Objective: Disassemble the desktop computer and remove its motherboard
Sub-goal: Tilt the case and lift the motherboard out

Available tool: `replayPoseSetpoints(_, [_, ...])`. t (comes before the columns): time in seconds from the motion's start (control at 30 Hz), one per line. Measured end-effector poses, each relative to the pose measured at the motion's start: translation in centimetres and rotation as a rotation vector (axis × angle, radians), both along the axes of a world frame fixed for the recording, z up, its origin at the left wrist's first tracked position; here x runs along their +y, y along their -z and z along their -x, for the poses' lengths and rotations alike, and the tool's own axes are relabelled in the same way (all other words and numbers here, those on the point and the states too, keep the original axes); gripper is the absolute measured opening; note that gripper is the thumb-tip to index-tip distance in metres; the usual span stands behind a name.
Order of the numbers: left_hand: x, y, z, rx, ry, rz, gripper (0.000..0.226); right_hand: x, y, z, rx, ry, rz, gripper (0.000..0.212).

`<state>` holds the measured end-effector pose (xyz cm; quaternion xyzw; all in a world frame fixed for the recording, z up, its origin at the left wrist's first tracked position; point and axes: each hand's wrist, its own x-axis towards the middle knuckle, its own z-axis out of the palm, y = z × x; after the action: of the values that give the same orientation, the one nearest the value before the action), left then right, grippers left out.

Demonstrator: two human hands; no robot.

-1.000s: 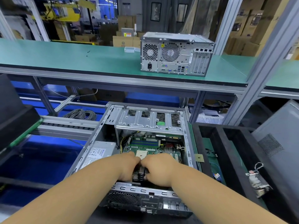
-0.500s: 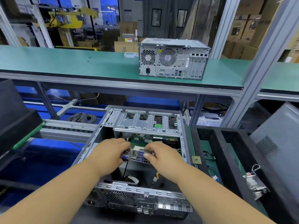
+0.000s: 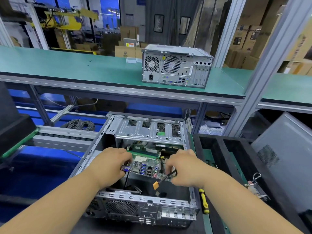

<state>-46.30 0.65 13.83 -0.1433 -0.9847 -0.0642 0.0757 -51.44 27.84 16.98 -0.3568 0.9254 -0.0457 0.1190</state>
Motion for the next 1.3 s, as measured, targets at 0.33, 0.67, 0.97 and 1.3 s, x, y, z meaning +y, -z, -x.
replayPoseSetpoints(0.33, [-0.2,0.8,-0.5,-0.042,0.002,-0.119,0.039,-0.2,-0.6,0.4,0.024,0.392,0.506,0.013])
replayPoseSetpoints(0.67, [-0.5,0.4,-1.0,-0.092,-0.019,-0.31,0.031,-0.8,0.1,-0.9,-0.203,0.225,0.258,0.026])
replayPoseSetpoints(0.97, [-0.6,0.2,-0.9,-0.159,0.015,-0.281,0.03,0.1,2.4,-1.3,0.187,0.041,-0.193,0.068])
replayPoseSetpoints(1.3, [-0.3,-0.7,-1.5,-0.197,0.001,-0.286,0.03,-1.5,2.0,-2.5,0.221,0.075,-0.598,0.073])
